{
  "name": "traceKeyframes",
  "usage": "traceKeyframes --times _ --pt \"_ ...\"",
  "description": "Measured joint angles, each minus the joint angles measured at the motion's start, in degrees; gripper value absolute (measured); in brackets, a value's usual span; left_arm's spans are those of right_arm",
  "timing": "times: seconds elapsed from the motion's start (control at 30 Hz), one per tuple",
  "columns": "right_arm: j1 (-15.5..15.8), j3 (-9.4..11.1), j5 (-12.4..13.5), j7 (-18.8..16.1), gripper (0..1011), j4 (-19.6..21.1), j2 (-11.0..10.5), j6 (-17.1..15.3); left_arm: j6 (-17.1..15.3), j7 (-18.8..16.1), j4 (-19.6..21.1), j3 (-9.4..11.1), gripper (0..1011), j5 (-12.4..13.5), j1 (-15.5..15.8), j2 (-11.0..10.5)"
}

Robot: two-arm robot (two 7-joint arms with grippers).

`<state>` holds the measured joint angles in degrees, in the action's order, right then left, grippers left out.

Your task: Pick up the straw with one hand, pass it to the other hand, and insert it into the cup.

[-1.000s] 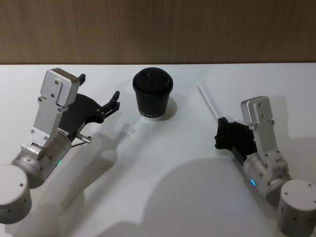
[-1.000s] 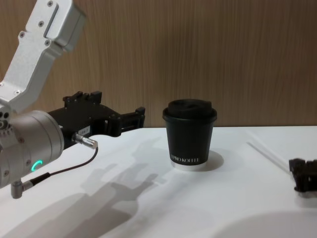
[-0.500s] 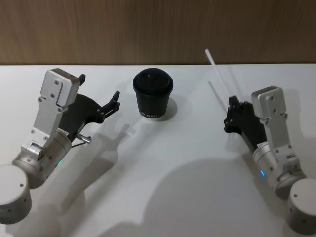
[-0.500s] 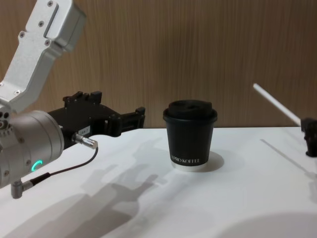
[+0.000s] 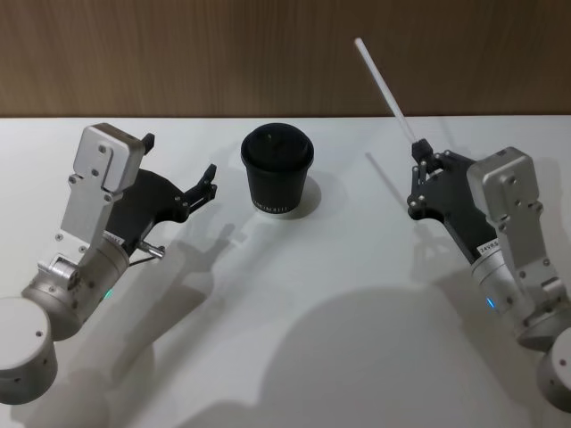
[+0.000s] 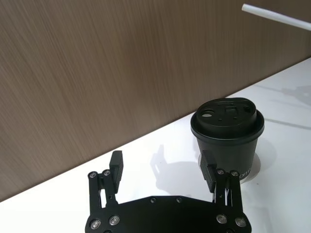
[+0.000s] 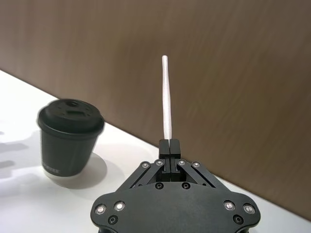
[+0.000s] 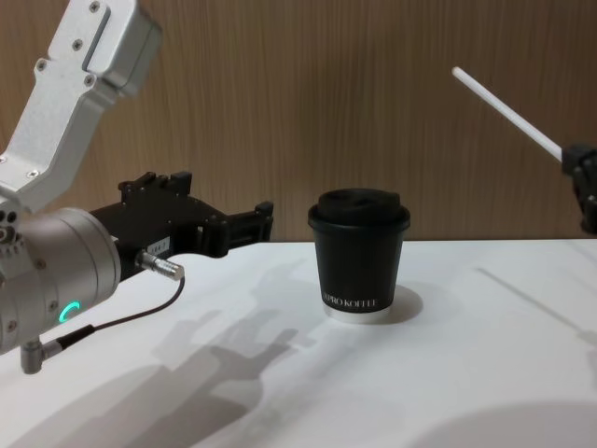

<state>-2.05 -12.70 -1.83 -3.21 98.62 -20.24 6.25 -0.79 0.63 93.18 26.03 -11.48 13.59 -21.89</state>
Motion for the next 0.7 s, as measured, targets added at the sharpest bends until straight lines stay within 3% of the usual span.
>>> traceKeyframes --times 0.33,0.7 --pt "0.5 -0.75 1.28 -5.27 5 2.27 -2.81 4.63 0.0 0.0 0.0 0.0 1000 0.0 0.0 0.0" --pt "0.76 -2.03 5.13 -12.76 5 4.54 -5.58 8.13 0.0 0.0 0.0 0.0 1000 0.0 0.0 0.0"
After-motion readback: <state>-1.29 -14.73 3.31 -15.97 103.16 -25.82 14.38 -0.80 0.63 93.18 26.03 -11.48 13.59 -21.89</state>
